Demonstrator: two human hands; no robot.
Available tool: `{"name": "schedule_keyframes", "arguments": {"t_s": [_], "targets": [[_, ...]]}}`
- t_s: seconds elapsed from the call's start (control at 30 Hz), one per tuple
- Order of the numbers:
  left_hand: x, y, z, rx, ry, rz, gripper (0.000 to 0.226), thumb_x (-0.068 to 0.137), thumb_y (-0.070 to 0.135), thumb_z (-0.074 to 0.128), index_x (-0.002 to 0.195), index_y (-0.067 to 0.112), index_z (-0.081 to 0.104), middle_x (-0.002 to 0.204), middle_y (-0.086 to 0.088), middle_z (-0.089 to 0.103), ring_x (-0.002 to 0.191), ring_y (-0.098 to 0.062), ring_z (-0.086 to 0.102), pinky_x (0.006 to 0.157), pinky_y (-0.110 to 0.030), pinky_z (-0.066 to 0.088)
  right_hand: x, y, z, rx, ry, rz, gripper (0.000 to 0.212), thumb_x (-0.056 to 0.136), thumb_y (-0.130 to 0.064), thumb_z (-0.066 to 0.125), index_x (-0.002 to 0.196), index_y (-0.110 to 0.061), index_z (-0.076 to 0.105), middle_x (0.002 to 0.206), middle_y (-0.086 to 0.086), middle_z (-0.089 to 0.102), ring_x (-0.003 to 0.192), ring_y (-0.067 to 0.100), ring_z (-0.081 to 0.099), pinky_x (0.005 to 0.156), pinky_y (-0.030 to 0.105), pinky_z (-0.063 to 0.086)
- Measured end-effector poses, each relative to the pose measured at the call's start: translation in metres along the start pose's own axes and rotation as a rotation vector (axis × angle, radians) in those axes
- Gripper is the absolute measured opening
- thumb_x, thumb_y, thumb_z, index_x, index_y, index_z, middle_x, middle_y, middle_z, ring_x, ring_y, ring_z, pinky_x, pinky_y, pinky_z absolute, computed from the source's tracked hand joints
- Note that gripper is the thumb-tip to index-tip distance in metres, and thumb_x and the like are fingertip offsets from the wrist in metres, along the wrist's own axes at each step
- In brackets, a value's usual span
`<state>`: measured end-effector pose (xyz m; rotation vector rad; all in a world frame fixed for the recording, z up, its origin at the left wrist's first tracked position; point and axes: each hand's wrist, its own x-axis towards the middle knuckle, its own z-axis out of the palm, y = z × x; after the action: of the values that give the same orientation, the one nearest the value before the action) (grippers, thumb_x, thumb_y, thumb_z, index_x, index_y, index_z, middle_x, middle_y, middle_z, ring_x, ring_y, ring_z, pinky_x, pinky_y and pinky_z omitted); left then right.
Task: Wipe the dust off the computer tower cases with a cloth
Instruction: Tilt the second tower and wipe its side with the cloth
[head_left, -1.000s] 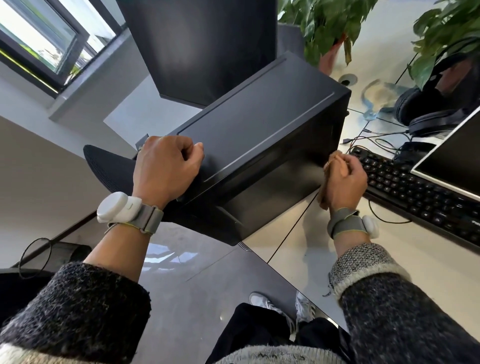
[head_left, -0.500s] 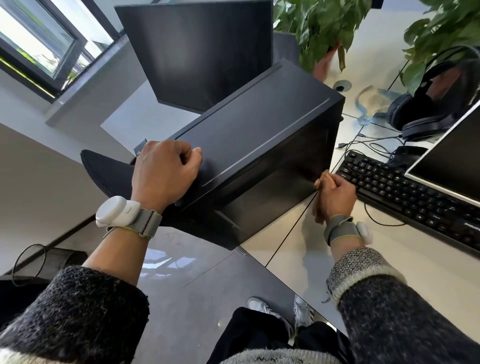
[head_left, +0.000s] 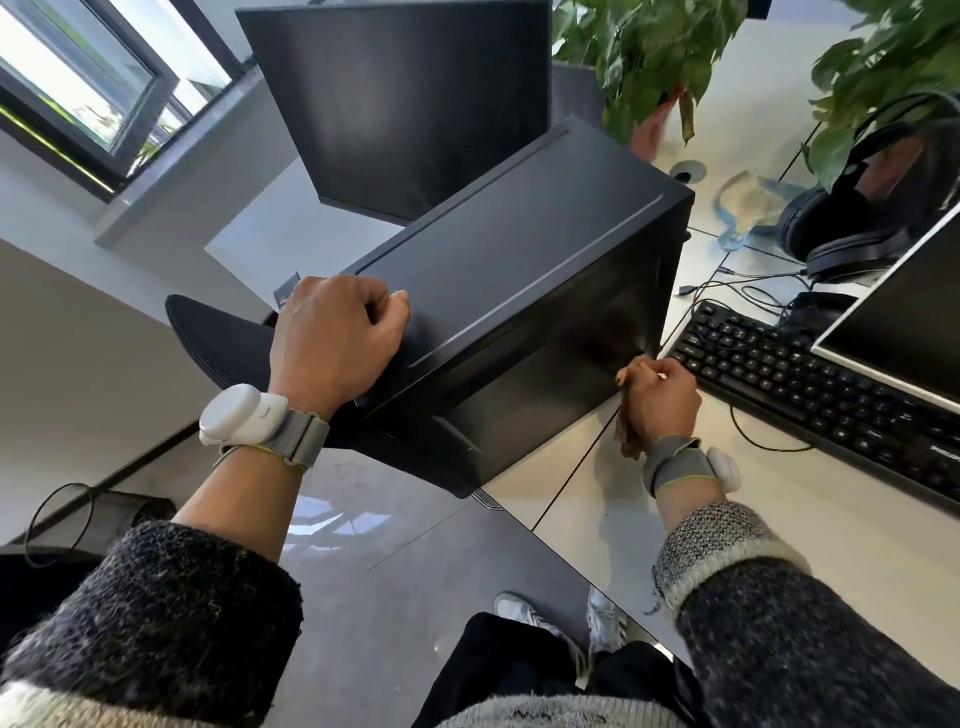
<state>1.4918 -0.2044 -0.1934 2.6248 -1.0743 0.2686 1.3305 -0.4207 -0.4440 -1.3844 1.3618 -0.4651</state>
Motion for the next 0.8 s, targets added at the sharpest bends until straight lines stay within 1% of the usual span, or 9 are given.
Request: {"name": "schedule_keyframes", "arguments": {"t_s": [0.1, 0.23, 0.3, 0.4, 0.47, 0.53, 0.63, 0.7, 0.8], "targets": [[0.000, -0.001, 0.000, -0.002, -0.006, 0.001, 0.049, 0.097, 0.029, 0.059, 0.051, 0.018, 0.046, 0.045, 0.003, 0.040, 0.046, -0.013, 0.042, 0.058, -0.028, 0.036, -0.001, -0.015, -0.008, -0.106, 0.021, -0.147, 0.015, 0.096, -0.021, 0.057, 0.090, -0.019, 0.071, 0.098, 0.014, 0.075, 0.099, 0.036, 0.067, 0.087, 0.038, 0.051], [0.001, 0.000, 0.000, 0.002, -0.005, -0.008, 0.050, 0.096, 0.029, 0.059, 0.050, 0.018, 0.044, 0.045, 0.005, 0.037, 0.046, -0.013, 0.040, 0.054, -0.026, 0.034, -0.014, -0.021, -0.009, 0.023, 0.124, -0.330, 0.014, 0.099, -0.023, 0.060, 0.106, -0.015, 0.070, 0.096, 0.004, 0.072, 0.089, 0.022, 0.061, 0.081, 0.027, 0.045], [0.001, 0.000, 0.000, 0.004, -0.010, -0.007, 0.050, 0.097, 0.029, 0.059, 0.050, 0.019, 0.044, 0.045, 0.006, 0.037, 0.046, -0.012, 0.040, 0.053, -0.025, 0.032, -0.013, -0.010, -0.004, 0.013, 0.125, -0.290, 0.013, 0.101, -0.022, 0.060, 0.109, -0.015, 0.067, 0.101, 0.006, 0.073, 0.092, 0.025, 0.064, 0.081, 0.026, 0.044], [-0.001, 0.000, 0.000, 0.013, -0.006, -0.009, 0.050, 0.097, 0.031, 0.059, 0.050, 0.020, 0.044, 0.045, 0.005, 0.038, 0.046, -0.013, 0.041, 0.053, -0.026, 0.032, 0.001, 0.000, -0.001, -0.103, 0.030, -0.147, 0.015, 0.102, -0.025, 0.055, 0.110, -0.016, 0.063, 0.108, 0.016, 0.074, 0.105, 0.040, 0.067, 0.088, 0.038, 0.049], [-0.001, 0.000, 0.000, 0.016, -0.005, -0.003, 0.050, 0.097, 0.030, 0.058, 0.050, 0.020, 0.043, 0.045, 0.006, 0.037, 0.046, -0.013, 0.041, 0.053, -0.026, 0.032, 0.006, -0.005, -0.004, -0.195, 0.012, -0.142, 0.018, 0.102, -0.026, 0.053, 0.110, -0.013, 0.063, 0.110, 0.020, 0.074, 0.107, 0.044, 0.065, 0.089, 0.042, 0.049], [0.000, 0.001, 0.000, 0.013, -0.008, -0.006, 0.051, 0.097, 0.029, 0.058, 0.050, 0.020, 0.041, 0.045, 0.006, 0.035, 0.046, -0.013, 0.040, 0.053, -0.027, 0.032, 0.003, -0.014, -0.010, -0.171, 0.036, -0.204, 0.018, 0.101, -0.025, 0.054, 0.109, -0.012, 0.064, 0.107, 0.017, 0.073, 0.102, 0.039, 0.065, 0.084, 0.038, 0.047], [0.002, 0.000, -0.001, 0.024, -0.005, 0.000, 0.051, 0.097, 0.030, 0.059, 0.050, 0.018, 0.041, 0.044, 0.005, 0.035, 0.046, -0.014, 0.040, 0.056, -0.029, 0.035, -0.014, -0.026, -0.008, -0.029, 0.102, -0.346, 0.013, 0.101, -0.022, 0.059, 0.106, -0.011, 0.064, 0.096, 0.006, 0.069, 0.087, 0.025, 0.060, 0.077, 0.028, 0.041], [0.002, -0.001, 0.000, 0.024, -0.004, 0.006, 0.051, 0.096, 0.029, 0.059, 0.050, 0.018, 0.041, 0.044, 0.006, 0.035, 0.046, -0.012, 0.040, 0.057, -0.029, 0.035, -0.017, -0.018, -0.002, 0.040, 0.133, -0.319, 0.012, 0.101, -0.022, 0.058, 0.107, -0.012, 0.061, 0.097, 0.008, 0.070, 0.087, 0.026, 0.062, 0.078, 0.029, 0.045], [0.002, -0.001, 0.002, 0.026, 0.001, 0.003, 0.050, 0.096, 0.031, 0.059, 0.051, 0.015, 0.044, 0.045, 0.004, 0.037, 0.046, -0.014, 0.042, 0.057, -0.029, 0.035, -0.008, -0.004, 0.003, -0.014, 0.058, -0.150, 0.010, 0.100, -0.027, 0.053, 0.107, -0.020, 0.056, 0.102, 0.013, 0.073, 0.095, 0.035, 0.069, 0.085, 0.041, 0.055]]}}
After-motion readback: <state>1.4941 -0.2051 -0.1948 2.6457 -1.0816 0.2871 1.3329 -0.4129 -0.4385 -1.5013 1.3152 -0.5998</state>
